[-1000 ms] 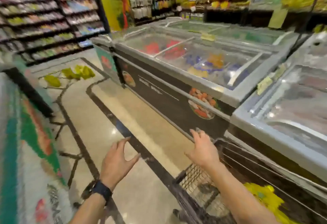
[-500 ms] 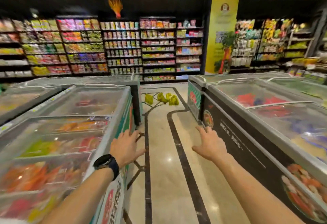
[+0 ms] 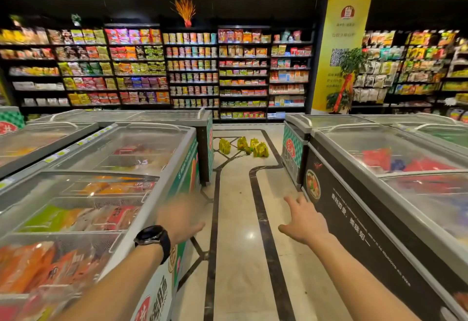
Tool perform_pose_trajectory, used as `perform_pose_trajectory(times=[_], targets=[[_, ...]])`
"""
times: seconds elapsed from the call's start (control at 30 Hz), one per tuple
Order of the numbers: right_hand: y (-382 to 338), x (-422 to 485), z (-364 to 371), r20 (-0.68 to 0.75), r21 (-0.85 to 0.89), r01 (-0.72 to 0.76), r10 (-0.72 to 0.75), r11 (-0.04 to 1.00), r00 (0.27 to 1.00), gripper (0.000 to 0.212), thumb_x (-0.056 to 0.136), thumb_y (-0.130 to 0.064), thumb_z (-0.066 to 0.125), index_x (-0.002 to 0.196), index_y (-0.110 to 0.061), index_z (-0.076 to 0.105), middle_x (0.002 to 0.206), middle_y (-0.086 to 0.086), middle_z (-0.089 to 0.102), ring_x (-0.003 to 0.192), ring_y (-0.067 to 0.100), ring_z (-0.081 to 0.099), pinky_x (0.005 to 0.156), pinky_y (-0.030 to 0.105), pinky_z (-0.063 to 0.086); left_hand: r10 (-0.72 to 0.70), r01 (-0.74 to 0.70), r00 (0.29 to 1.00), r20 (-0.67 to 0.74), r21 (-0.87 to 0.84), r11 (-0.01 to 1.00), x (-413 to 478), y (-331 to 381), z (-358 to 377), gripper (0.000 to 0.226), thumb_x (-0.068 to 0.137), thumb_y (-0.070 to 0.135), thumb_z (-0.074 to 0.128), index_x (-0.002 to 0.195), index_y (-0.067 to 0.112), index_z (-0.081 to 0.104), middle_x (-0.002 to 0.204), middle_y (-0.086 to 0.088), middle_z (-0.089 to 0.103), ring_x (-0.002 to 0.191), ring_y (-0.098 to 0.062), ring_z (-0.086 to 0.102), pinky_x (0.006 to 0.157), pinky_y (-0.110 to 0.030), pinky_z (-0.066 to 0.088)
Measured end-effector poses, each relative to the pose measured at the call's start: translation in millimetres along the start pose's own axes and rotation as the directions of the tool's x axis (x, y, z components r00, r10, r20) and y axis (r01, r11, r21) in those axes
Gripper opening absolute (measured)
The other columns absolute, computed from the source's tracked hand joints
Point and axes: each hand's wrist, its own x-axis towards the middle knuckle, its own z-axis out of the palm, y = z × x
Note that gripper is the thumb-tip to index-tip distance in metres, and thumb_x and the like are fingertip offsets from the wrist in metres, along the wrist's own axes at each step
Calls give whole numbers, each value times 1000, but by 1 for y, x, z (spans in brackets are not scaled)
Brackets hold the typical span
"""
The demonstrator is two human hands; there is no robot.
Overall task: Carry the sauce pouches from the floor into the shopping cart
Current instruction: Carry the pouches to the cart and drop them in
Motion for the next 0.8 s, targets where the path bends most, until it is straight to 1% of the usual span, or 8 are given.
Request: perform_pose_trajectory(times=[0.1,0.2,0.3,0.4,0.5,0.63,0.8], targets=[[2,50,11,22,-9,-8,8,1000,1000,84,80,-48,68,150,-30,25,151,5,34,135,26,39,101,42,48,4,-5,1000,25,3,1000,46,-5,21,76,85,66,54,148,31,31,134,0,51,119,-19,51,94,-35,52],[-3,110,22,31,-24,-23,24,999,999,83,80,-50,67,150,-30,25,151,5,34,134,25,40,101,42,48,-12,11,999,50,15,1000,103,-18,44,80,85,68,52,151,31,28,136,0,49,120,-19,51,94,-33,53],[-16,176,29,44,-37,-49,51,998,998,84,82,-52,66,151,-30,23,153,4,32,135,26,39,102,43,47,-3,1,998,62,22,1000,167,-37,60,78,87,67,50,152,31,26,139,-1,48,122,-20,50,95,-33,51],[-33,240,35,46,-18,-75,75,997,996,81,82,-50,66,149,-31,25,152,4,34,134,26,40,101,44,49,8,-7,998,70,-15,1000,230,-57,69,77,87,66,51,152,31,27,140,-2,47,122,-21,52,96,-34,51],[-50,295,41,40,-17,-77,78,997,996,80,81,-48,67,148,-30,26,150,5,35,133,27,42,99,44,50,15,-13,997,70,-34,999,288,-75,76,76,88,67,50,150,30,27,138,-4,48,119,-22,53,95,-35,52],[-64,367,45,34,-9,-77,77,997,996,81,82,-48,67,149,-29,26,150,6,34,134,27,41,100,46,49,36,-34,998,54,-40,999,360,-87,79,76,87,67,50,149,30,28,136,-4,49,119,-24,53,92,-38,53],[-54,466,60,46,-18,-76,77,997,996,82,82,-47,66,149,-26,26,145,7,38,131,29,41,101,45,47,65,-65,997,38,-19,998,459,-87,98,76,87,68,50,149,30,29,139,-4,48,122,-23,52,93,-37,53]])
